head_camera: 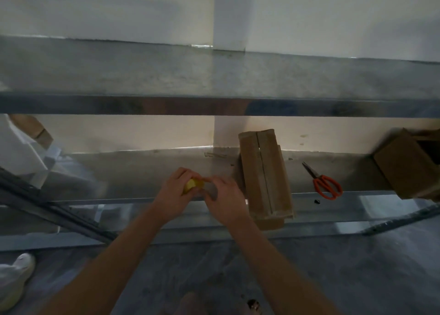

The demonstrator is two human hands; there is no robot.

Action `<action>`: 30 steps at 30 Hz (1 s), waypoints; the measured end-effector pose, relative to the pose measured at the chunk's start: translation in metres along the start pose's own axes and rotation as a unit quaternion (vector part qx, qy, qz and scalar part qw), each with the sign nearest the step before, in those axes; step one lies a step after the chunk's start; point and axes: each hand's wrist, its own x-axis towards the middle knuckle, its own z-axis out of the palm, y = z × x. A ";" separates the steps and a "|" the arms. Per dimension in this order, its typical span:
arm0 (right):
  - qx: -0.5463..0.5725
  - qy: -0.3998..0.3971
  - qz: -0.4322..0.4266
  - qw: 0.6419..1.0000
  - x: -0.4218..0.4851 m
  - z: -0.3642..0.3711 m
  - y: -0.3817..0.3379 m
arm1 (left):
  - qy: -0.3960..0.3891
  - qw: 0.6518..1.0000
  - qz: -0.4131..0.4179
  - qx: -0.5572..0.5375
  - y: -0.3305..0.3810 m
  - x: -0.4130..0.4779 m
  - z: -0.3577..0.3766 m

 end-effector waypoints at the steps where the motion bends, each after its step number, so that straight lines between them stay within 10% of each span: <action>1: 0.049 -0.012 0.020 0.999 0.002 0.005 -0.003 | 0.002 1.000 -0.004 0.001 0.000 -0.002 -0.001; 8: 0.256 -0.026 0.113 0.960 0.010 0.015 -0.007 | -0.009 1.000 -0.024 0.006 -0.007 -0.007 -0.001; 30: 0.231 -0.037 0.151 0.960 0.035 0.003 0.018 | 0.000 1.000 0.005 0.000 -0.011 0.017 0.022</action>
